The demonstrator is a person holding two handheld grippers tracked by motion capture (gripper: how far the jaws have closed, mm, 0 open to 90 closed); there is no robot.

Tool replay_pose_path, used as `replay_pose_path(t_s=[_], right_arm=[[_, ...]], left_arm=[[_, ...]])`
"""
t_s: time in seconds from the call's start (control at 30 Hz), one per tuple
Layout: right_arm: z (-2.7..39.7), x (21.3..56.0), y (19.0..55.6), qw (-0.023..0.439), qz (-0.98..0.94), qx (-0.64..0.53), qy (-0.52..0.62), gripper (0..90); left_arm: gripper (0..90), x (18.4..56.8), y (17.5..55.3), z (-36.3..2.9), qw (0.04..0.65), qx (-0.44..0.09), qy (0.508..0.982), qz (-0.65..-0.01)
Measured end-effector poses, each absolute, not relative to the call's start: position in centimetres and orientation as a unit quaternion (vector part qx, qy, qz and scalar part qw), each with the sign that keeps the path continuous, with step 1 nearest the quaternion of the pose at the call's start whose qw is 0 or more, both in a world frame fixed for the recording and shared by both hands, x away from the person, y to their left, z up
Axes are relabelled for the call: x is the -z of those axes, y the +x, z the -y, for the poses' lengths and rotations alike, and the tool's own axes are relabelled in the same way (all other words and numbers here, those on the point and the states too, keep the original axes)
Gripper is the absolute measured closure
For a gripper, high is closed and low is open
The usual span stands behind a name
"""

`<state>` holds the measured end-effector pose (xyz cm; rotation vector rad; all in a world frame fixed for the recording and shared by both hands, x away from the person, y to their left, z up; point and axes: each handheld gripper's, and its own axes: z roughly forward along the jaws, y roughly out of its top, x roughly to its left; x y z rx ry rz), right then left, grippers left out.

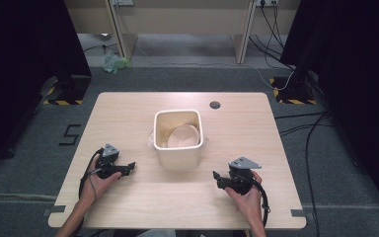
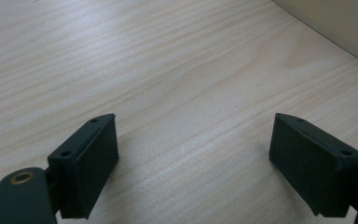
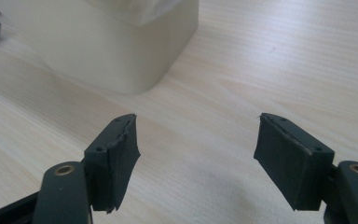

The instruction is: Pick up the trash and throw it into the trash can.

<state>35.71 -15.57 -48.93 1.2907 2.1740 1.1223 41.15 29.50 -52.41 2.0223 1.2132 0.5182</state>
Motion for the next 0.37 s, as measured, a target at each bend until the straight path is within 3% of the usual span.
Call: replay_pose_path(t_s=[0.37], right_arm=[[15.28, 50.34, 35.67, 0.192, -0.791, -0.356, 0.458, 25.8]], left_arm=[[14.5, 52.41, 41.15, -29.50, 0.356, -0.201, 0.783, -0.470]])
